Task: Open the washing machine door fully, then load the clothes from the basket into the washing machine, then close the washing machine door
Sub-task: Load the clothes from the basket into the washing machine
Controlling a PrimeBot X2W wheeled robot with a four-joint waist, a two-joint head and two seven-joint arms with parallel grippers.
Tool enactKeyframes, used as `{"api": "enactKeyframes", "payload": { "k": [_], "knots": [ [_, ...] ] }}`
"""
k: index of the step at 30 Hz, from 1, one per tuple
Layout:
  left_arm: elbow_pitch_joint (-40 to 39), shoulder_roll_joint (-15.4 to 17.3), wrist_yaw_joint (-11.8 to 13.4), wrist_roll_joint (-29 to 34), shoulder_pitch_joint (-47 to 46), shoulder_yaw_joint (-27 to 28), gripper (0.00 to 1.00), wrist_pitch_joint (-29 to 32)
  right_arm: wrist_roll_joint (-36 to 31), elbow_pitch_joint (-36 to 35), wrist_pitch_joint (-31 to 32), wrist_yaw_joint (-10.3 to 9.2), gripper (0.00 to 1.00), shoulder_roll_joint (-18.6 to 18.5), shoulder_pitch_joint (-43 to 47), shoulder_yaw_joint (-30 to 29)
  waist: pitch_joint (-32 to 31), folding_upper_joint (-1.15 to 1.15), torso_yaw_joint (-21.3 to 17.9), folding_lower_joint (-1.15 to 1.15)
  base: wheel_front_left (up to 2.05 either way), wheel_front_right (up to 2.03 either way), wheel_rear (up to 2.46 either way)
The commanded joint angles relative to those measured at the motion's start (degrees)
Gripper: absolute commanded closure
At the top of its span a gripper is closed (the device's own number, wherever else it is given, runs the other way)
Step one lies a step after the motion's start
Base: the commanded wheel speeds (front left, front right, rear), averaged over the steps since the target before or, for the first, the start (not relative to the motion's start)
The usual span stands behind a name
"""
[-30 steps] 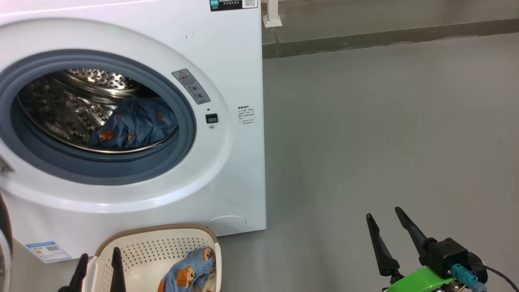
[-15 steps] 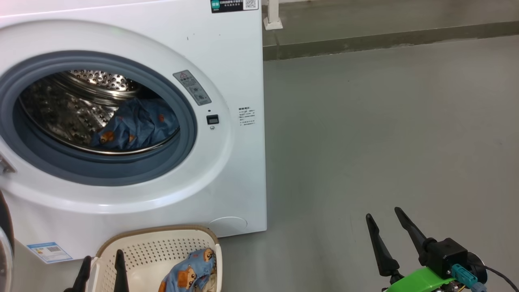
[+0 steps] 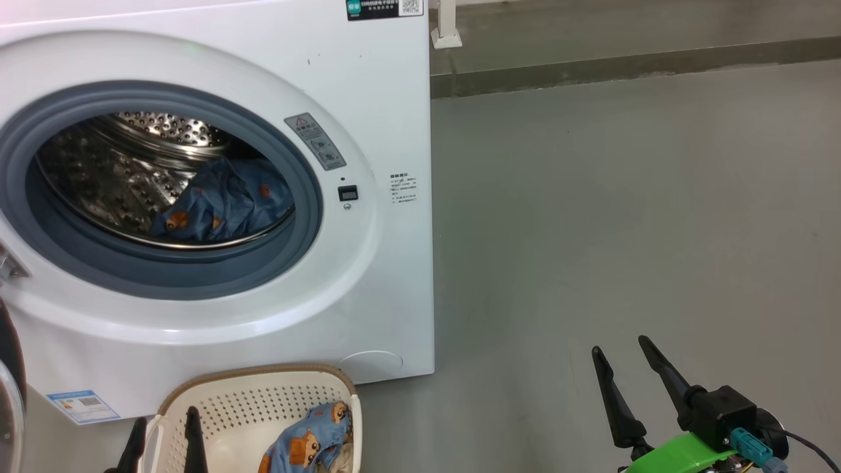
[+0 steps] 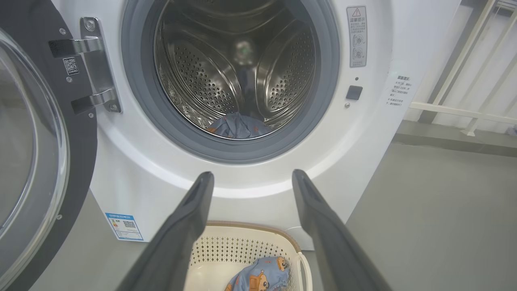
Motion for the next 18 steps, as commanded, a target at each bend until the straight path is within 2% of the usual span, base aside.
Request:
{"api": "enactKeyframes", "payload": {
  "k": [1,18],
  "knots": [
    [-0.88,0.37,-0.25,0.49,-0.91,2.1,0.0,-0.37,0.07,-1.16,-0.43,0.16,0.0,-0.12,-1.1,1.69,0.02,0.0,-0.02,0.0,0.0,0.0,0.0],
    [-0.26,0.17,-0.71,0.7,-1.32,2.22,0.0,-0.37,0.12,-1.2,-0.43,0.16,0.0,-0.12,-1.16,1.65,0.67,0.0,-0.04,0.0,0.0,0.0,0.0]
  ]
}}
